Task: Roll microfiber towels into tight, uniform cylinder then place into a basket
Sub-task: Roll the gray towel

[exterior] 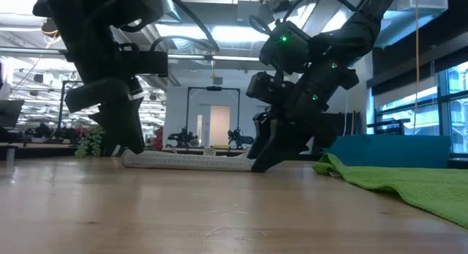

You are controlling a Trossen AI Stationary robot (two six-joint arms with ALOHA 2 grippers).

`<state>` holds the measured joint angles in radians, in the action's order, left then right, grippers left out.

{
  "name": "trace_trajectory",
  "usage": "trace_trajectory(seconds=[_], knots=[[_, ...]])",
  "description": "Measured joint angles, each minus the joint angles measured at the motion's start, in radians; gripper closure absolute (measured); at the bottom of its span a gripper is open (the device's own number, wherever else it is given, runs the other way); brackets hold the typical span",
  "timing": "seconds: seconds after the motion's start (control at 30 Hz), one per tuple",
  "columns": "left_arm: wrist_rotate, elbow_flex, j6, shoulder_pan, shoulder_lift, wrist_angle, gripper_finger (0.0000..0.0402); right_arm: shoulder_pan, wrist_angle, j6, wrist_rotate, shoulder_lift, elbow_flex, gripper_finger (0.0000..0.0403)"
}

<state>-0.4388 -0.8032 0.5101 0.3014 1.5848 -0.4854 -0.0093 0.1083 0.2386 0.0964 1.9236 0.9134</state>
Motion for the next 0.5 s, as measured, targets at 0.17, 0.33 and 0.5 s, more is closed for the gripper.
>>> trace_trajectory(seconds=[0.17,0.33,0.5], knots=[[0.029,0.0,-0.04,0.006,0.0,0.0,0.0329,0.0,0.0,-0.001,0.0,0.0,0.0,0.0195],[0.036,0.0,-0.066,0.007,0.0,0.007,0.0335,0.0,0.0,-0.002,0.0,0.0,0.0,0.0195],[0.032,0.0,-0.077,0.007,0.0,0.007,0.031,0.0,0.007,-0.003,0.0,0.0,0.0,0.0195]])
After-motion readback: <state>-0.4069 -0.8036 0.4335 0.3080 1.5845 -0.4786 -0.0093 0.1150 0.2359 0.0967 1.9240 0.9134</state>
